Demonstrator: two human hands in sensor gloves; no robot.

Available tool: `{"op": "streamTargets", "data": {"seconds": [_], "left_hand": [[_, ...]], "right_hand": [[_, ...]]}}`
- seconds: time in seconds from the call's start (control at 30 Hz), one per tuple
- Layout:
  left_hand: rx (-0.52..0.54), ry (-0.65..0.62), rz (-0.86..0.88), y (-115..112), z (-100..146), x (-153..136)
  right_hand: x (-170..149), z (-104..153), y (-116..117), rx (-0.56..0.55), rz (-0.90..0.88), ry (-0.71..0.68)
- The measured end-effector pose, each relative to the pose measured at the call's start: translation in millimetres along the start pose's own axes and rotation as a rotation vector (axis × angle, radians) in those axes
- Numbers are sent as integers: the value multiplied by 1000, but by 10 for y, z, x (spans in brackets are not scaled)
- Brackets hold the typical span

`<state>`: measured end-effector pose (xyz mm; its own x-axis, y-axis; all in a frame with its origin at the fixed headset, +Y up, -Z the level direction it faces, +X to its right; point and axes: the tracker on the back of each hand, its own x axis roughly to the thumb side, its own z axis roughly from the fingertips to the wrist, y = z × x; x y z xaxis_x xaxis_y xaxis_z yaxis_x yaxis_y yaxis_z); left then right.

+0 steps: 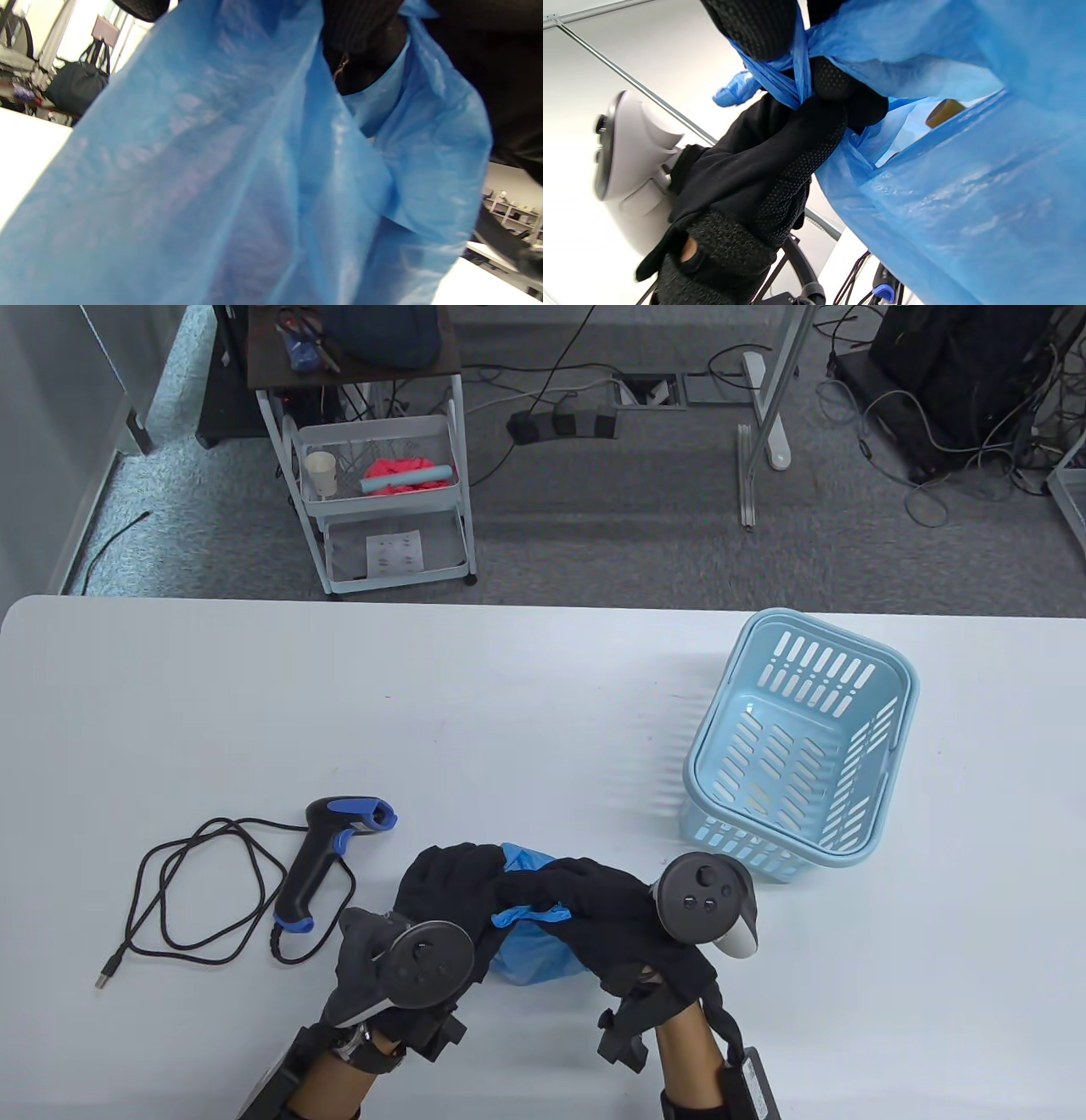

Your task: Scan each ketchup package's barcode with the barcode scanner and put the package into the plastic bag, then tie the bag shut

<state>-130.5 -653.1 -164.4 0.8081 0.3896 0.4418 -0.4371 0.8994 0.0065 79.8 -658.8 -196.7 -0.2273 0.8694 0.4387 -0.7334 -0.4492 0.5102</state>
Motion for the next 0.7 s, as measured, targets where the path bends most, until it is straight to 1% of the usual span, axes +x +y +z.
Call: {"op": "streamTargets", "data": {"seconds": [0.1, 0.2, 0.33, 0.43, 0.7], "left_hand": [[-22, 3, 62, 14, -16, -41], [-57, -2, 133, 23, -27, -86], [-125, -35, 246, 54, -43, -156], [-165, -71, 348, 57, -53, -202], [-218, -126, 454, 45, -55, -269]], "right_hand": [[-8, -8, 4, 29, -35, -12], [-4, -18, 15, 39, -15, -4], [26, -13, 13, -8, 74, 15], [49, -8, 18, -44, 101, 19], [82, 0, 33, -110, 193, 27]]}}
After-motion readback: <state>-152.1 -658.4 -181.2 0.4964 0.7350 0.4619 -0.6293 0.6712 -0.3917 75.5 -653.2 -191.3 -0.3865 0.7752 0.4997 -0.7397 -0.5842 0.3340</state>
